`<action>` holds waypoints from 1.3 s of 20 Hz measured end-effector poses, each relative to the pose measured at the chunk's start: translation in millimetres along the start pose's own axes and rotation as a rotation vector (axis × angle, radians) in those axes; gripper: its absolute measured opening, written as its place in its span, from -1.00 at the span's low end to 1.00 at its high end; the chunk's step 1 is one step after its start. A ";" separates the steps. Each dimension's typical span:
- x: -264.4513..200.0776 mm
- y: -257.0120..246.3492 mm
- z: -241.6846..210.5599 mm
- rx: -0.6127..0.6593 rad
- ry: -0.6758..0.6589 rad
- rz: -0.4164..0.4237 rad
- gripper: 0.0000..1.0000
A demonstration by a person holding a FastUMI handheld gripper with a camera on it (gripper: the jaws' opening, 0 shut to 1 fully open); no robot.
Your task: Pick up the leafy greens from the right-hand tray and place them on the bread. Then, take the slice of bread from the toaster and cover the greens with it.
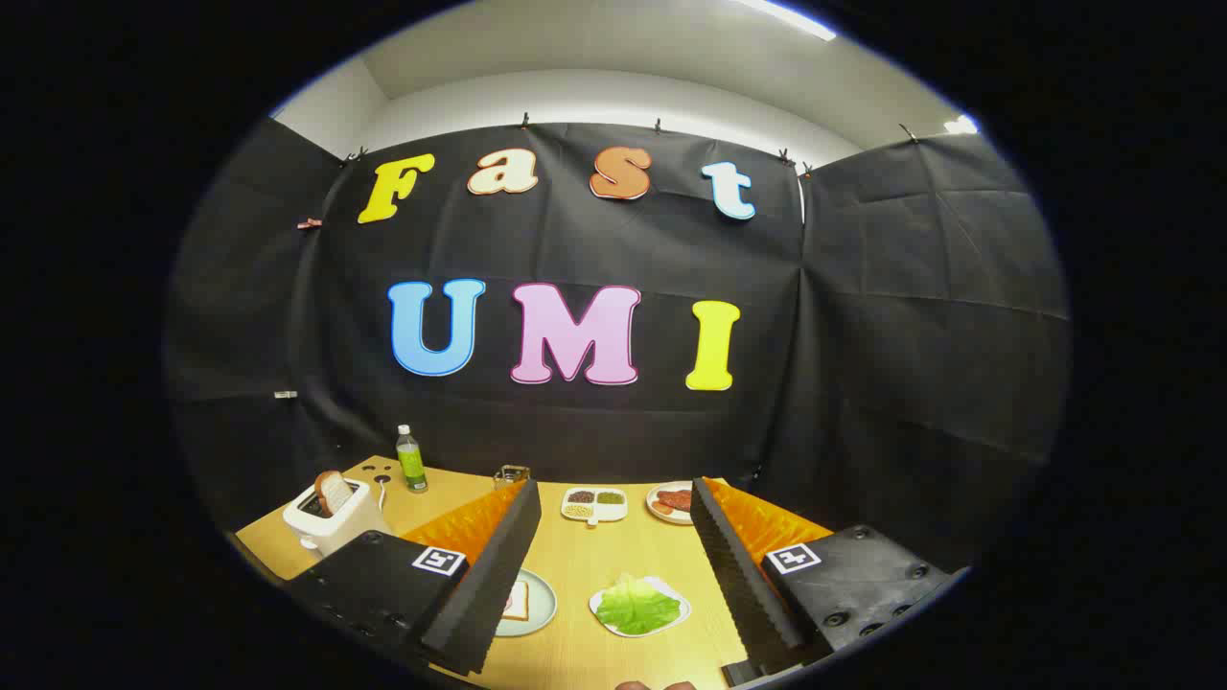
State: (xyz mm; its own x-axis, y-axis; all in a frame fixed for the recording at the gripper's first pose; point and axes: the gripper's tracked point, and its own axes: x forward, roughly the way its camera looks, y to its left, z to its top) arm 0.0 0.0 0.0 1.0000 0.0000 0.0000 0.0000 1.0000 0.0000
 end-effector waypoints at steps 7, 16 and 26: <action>-1.4 11.9 -8.6 -0.008 0.024 0.050 0.95; -4.1 23.7 -21.0 -0.009 0.063 0.091 0.95; 20.2 16.1 -52.3 0.039 0.158 0.088 0.95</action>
State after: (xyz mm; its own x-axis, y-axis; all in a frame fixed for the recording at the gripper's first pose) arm 20.2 16.1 -52.3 0.9837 0.0904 -0.1556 -0.0844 0.9954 0.0453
